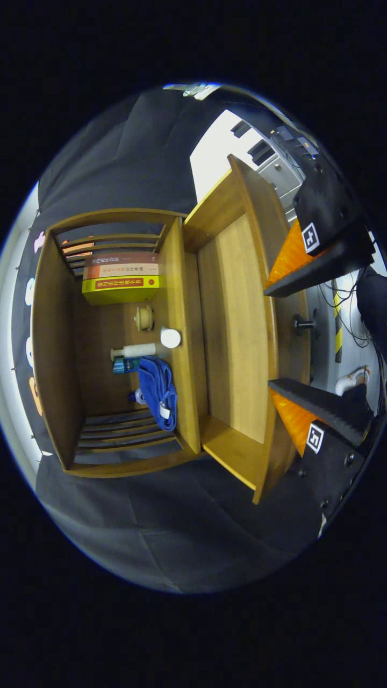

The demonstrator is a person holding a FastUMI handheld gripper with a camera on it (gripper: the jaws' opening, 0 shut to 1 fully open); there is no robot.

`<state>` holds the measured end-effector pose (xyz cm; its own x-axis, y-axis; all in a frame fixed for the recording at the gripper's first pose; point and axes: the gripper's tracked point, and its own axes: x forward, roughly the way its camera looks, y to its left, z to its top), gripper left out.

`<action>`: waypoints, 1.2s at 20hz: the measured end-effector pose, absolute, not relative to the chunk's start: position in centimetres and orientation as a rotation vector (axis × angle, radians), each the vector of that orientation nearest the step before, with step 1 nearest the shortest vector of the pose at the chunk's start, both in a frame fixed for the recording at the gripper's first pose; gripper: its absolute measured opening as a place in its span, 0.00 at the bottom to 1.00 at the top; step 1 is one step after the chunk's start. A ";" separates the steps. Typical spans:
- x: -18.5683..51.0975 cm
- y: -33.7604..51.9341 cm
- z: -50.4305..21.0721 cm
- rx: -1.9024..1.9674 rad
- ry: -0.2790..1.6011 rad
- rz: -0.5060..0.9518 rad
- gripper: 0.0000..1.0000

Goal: Pull open the drawer, take out the items inside it, and place them on the countertop above the cabinet.

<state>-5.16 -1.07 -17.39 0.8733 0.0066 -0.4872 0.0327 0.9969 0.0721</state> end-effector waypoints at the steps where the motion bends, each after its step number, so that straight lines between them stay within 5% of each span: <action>1: -5.3 -1.0 -18.2 0.086 0.521 -0.010 0.99; 24: -1.7 -1.8 -20.0 0.073 0.495 -0.031 0.99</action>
